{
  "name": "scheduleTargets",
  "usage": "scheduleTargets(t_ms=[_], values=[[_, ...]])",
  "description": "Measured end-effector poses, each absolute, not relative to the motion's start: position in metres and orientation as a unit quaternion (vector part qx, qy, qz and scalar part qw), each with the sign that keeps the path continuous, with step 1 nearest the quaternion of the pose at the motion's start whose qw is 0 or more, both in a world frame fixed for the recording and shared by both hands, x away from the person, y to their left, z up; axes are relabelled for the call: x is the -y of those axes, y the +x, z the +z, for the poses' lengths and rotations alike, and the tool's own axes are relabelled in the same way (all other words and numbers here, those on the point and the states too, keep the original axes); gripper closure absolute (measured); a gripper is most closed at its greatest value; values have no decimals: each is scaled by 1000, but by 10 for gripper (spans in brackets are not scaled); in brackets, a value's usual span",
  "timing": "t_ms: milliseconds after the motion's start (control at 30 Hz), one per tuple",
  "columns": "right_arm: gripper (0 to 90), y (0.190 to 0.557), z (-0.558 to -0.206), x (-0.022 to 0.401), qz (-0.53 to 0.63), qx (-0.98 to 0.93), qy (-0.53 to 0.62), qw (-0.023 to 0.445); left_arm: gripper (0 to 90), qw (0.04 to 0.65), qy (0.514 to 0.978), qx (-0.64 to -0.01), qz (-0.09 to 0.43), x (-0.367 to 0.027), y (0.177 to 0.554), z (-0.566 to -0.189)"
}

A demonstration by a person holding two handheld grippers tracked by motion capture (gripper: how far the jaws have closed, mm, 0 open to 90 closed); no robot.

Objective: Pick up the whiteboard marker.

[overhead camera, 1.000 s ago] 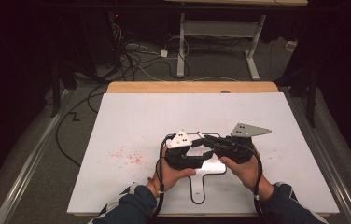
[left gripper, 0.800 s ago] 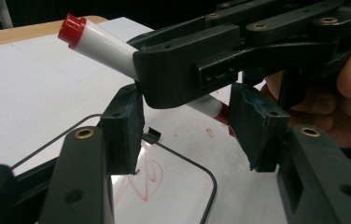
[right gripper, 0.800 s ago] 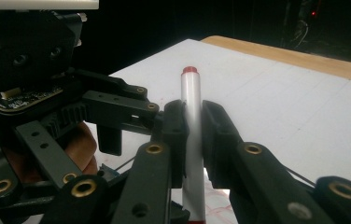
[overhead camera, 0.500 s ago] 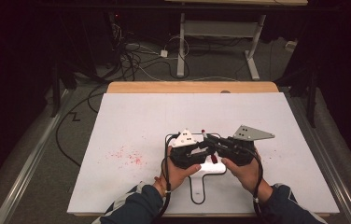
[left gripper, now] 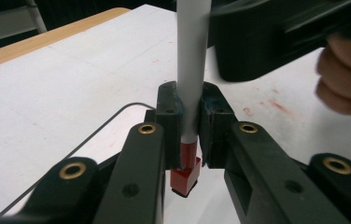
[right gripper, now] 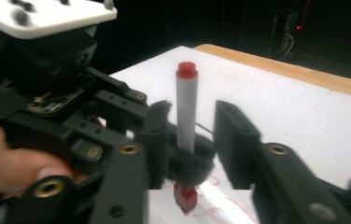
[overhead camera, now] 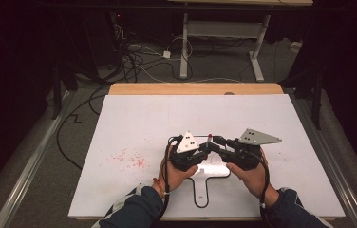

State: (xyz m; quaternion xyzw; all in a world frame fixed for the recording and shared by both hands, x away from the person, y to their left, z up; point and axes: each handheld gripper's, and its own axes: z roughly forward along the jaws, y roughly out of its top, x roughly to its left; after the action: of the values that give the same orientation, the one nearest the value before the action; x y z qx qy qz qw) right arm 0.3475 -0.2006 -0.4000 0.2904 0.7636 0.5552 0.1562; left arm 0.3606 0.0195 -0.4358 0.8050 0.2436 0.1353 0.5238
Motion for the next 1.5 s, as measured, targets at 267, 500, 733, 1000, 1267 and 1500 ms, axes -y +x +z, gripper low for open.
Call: scheduleTargets(t_ms=[267,500,733,1000,1267,1500], values=[[487,336,-399,230,531,-776,273,205,783,493,818,-249,159,-45,373,-453],[455,322,-418,257,483,-805,255,232,783,467,835,-244,162,-61,378,-465],[443,307,-428,270,450,-823,242,249,784,464,830,-257,173,-87,377,-468],[422,302,-434,270,420,-841,222,258,785,486,814,-282,149,-107,376,-473],[410,305,-439,266,401,-855,214,249,786,490,820,-266,130,-95,369,-472],[406,305,-440,264,399,-858,212,246,785,490,831,-234,126,-71,364,-472]])
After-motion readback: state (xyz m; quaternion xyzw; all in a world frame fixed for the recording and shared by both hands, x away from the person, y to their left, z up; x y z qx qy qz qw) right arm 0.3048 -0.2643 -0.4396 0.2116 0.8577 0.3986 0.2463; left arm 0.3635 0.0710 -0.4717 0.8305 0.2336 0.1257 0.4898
